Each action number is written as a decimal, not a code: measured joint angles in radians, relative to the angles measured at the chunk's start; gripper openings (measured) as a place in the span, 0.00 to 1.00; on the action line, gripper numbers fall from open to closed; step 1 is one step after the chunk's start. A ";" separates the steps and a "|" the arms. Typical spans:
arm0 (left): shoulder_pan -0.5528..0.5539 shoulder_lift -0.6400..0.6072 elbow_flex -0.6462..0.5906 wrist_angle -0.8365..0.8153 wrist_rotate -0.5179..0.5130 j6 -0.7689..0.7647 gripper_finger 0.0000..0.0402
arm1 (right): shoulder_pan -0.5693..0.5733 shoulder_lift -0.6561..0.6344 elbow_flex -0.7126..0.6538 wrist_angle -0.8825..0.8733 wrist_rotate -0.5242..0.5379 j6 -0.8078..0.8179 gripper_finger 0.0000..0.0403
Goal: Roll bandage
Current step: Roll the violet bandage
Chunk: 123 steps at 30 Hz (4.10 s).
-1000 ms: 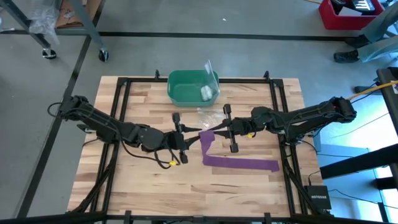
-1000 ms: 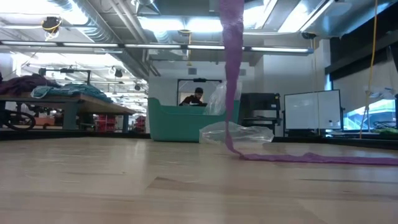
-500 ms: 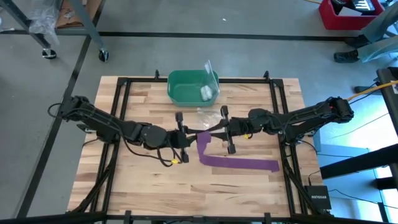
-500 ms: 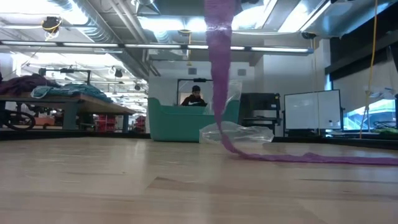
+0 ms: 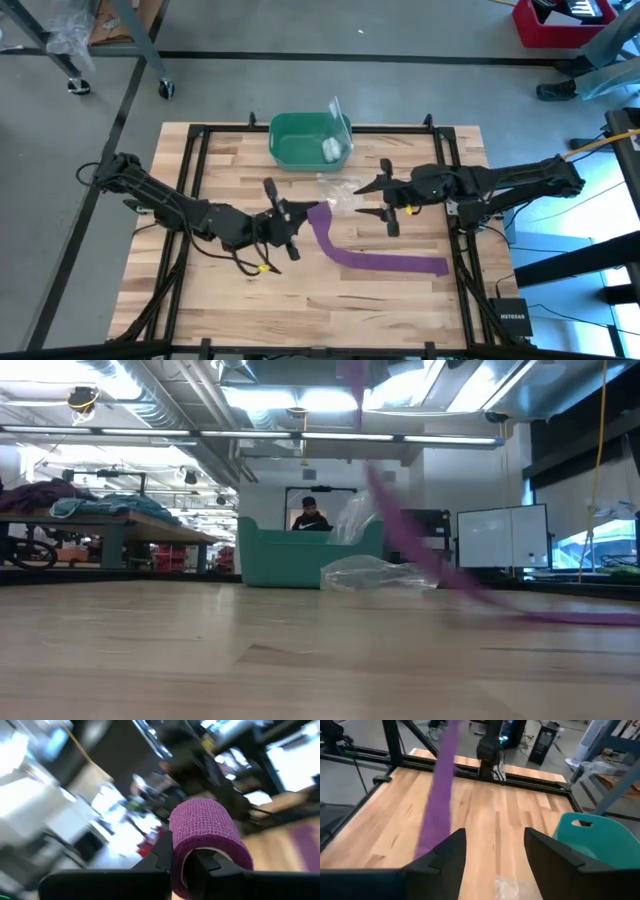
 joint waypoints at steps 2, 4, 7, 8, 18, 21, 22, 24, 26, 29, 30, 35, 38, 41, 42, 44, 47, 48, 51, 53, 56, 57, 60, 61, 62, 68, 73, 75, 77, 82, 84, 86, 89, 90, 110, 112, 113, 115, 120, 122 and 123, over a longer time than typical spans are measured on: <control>-0.015 0.000 0.052 0.061 -0.005 0.129 0.03 | -0.001 0.002 -0.005 -0.011 0.006 -0.010 0.51; -0.037 -0.005 0.129 0.073 -0.005 0.215 0.02 | -0.001 0.005 -0.006 0.021 0.006 -0.033 0.51; -0.078 -0.007 0.261 0.040 -0.003 0.318 0.03 | -0.001 0.003 0.010 0.122 -0.004 -0.079 0.51; -0.095 -0.007 0.310 0.017 -0.003 0.349 0.03 | -0.001 0.003 0.027 0.144 -0.013 -0.087 0.51; -0.215 -0.009 0.733 -0.209 -0.005 0.420 0.03 | -0.001 0.023 0.385 0.017 -0.029 -0.160 0.51; -0.218 -0.015 0.768 -0.249 -0.006 0.388 0.04 | -0.001 0.031 0.496 -0.093 -0.012 -0.160 0.51; -0.218 -0.018 0.768 -0.274 -0.006 0.372 0.04 | -0.001 0.032 0.517 -0.126 -0.006 -0.160 0.51; -0.217 -0.018 0.768 -0.350 -0.006 0.325 0.04 | -0.001 0.032 0.529 -0.184 -0.001 -0.160 0.51; -0.213 -0.014 0.762 -0.437 -0.006 0.265 0.04 | -0.001 0.036 0.518 -0.210 -0.004 -0.160 0.51; -0.194 -0.009 0.709 -0.496 -0.005 0.189 0.02 | -0.001 0.036 0.439 -0.184 -0.018 -0.159 0.51; -0.190 -0.008 0.683 -0.497 -0.005 0.167 0.02 | -0.003 0.035 0.400 -0.146 -0.018 -0.160 0.51; -0.174 -0.010 0.558 -0.492 -0.054 0.096 0.03 | -0.031 0.037 0.175 0.087 -0.116 -0.154 0.51; -0.163 -0.015 0.481 -0.490 -0.103 0.034 0.03 | -0.041 0.041 0.036 0.282 -0.143 -0.139 0.51; -0.156 -0.016 0.400 -0.447 -0.109 0.000 0.03 | -0.040 0.081 -0.069 0.467 -0.160 -0.133 0.51; -0.156 -0.016 0.375 -0.420 -0.109 -0.001 0.03 | -0.040 0.103 -0.091 0.513 -0.168 -0.133 0.51; -0.151 -0.016 0.332 -0.361 -0.100 -0.006 0.03 | -0.040 0.155 -0.113 0.585 -0.170 -0.133 0.51; -0.152 -0.016 0.294 -0.333 -0.053 -0.034 0.03 | -0.039 0.240 -0.114 0.643 -0.188 -0.120 0.51; -0.152 -0.016 0.290 -0.342 -0.048 -0.046 0.03 | -0.039 0.267 -0.112 0.656 -0.218 -0.107 0.51; -0.154 -0.015 0.288 -0.362 -0.046 -0.089 0.03 | -0.039 0.321 -0.086 0.677 -0.308 -0.069 0.51; -0.154 -0.016 0.288 -0.362 -0.047 -0.094 0.03 | -0.027 0.341 -0.066 0.694 -0.341 -0.057 0.51; -0.155 -0.016 0.288 -0.368 -0.046 -0.098 0.03 | -0.018 0.367 -0.052 0.717 -0.359 -0.056 0.52; -0.155 -0.016 0.288 -0.369 -0.045 -0.097 0.03 | -0.018 0.370 -0.049 0.718 -0.377 -0.055 0.53; -0.154 -0.016 0.289 -0.367 -0.046 -0.098 0.03 | -0.019 0.370 -0.042 0.731 -0.386 -0.049 0.58; -0.154 -0.016 0.289 -0.366 -0.046 -0.098 0.03 | -0.020 0.370 -0.042 0.728 -0.386 -0.044 0.59; -0.154 -0.016 0.289 -0.366 -0.046 -0.096 0.03 | -0.020 0.371 -0.042 0.722 -0.383 -0.037 0.61; -0.152 -0.016 0.289 -0.363 -0.046 -0.086 0.03 | -0.006 0.407 -0.043 0.760 -0.363 -0.051 0.61; -0.152 -0.016 0.289 -0.332 -0.046 -0.065 0.03 | -0.007 0.458 -0.043 0.839 -0.360 -0.055 0.54; -0.152 -0.016 0.289 -0.330 -0.046 -0.062 0.03 | -0.007 0.474 -0.043 0.857 -0.359 -0.055 0.50; -0.152 -0.016 0.289 -0.323 -0.046 -0.054 0.03 | -0.007 0.488 -0.043 0.877 -0.371 -0.054 0.47; -0.147 -0.016 0.289 -0.317 -0.046 -0.047 0.03 | -0.006 0.515 -0.043 0.913 -0.405 -0.055 0.37; -0.145 -0.016 0.289 -0.320 -0.048 -0.042 0.03 | -0.006 0.517 -0.044 0.906 -0.406 -0.058 0.30; -0.141 -0.016 0.289 -0.316 -0.053 -0.041 0.03 | -0.006 0.515 -0.043 0.932 -0.412 -0.074 0.21; -0.129 -0.016 0.289 -0.289 -0.053 -0.026 0.03 | -0.006 0.515 -0.043 0.961 -0.432 -0.081 0.06; -0.125 -0.016 0.289 -0.280 -0.053 -0.019 0.03 | -0.006 0.515 -0.043 0.961 -0.432 -0.082 0.03; -0.097 -0.001 0.289 -0.287 -0.195 0.143 0.02 | 0.261 0.347 -0.043 0.663 -0.167 -0.269 0.02; -0.082 0.010 0.289 -0.319 -0.195 0.141 0.02 | 0.293 0.336 -0.043 0.657 -0.142 -0.288 0.01; -0.076 0.016 0.289 -0.338 -0.195 0.134 0.02 | 0.309 0.330 -0.043 0.653 -0.132 -0.294 0.01; -0.061 0.028 0.289 -0.385 -0.199 0.117 0.02 | 0.339 0.319 -0.043 0.654 -0.101 -0.299 0.01; -0.008 0.040 0.208 -0.345 -0.200 0.073 0.01 | 0.398 0.309 0.010 0.589 -0.051 -0.318 0.01; 0.008 0.040 0.144 -0.289 -0.202 0.067 0.01 | 0.417 0.309 0.050 0.539 -0.026 -0.321 0.01; 0.012 0.040 0.111 -0.258 -0.202 0.065 0.01 | 0.423 0.309 0.069 0.510 -0.011 -0.323 0.01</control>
